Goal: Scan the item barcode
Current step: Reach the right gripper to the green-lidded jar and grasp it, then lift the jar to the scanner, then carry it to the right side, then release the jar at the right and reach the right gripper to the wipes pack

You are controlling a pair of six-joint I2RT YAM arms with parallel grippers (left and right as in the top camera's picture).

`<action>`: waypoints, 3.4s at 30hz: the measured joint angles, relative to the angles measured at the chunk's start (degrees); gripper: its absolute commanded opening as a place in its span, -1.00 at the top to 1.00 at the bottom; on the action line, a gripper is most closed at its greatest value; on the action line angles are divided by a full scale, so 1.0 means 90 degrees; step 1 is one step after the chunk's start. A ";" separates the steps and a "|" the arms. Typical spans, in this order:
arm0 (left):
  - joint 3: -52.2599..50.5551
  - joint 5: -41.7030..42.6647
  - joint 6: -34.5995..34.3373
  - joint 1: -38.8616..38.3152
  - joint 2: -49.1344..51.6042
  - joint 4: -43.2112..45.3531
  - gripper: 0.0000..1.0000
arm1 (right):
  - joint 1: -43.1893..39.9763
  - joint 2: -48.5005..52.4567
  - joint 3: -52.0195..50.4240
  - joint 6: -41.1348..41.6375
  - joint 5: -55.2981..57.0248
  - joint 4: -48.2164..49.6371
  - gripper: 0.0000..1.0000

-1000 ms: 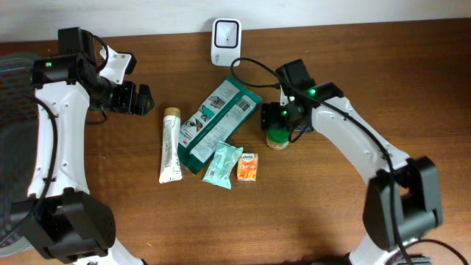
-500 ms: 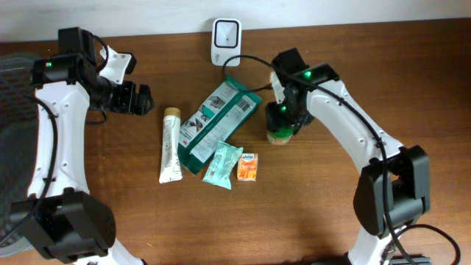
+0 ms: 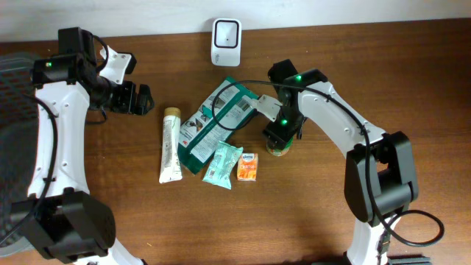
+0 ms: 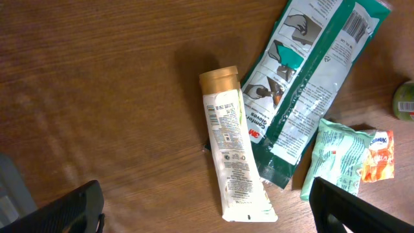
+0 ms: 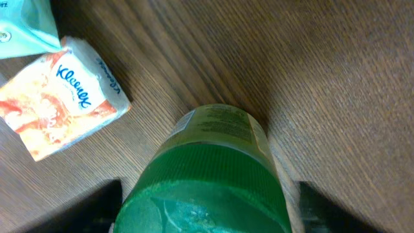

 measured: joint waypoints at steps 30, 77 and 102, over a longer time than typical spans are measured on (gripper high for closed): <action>0.0000 0.0000 0.0000 0.0041 0.0000 0.0015 -0.98 | 0.0236 -0.0406 0.1382 0.2336 -0.3291 -0.0840 -0.01; 0.0000 0.0000 0.0000 0.0041 0.0000 0.0015 -0.98 | 0.0750 0.2132 0.1416 -0.3393 0.2552 0.9294 0.13; 0.0005 0.0000 0.0017 0.0061 -0.0005 0.0015 -0.98 | -0.5122 -0.1047 -0.0935 0.4405 0.0367 0.1642 0.05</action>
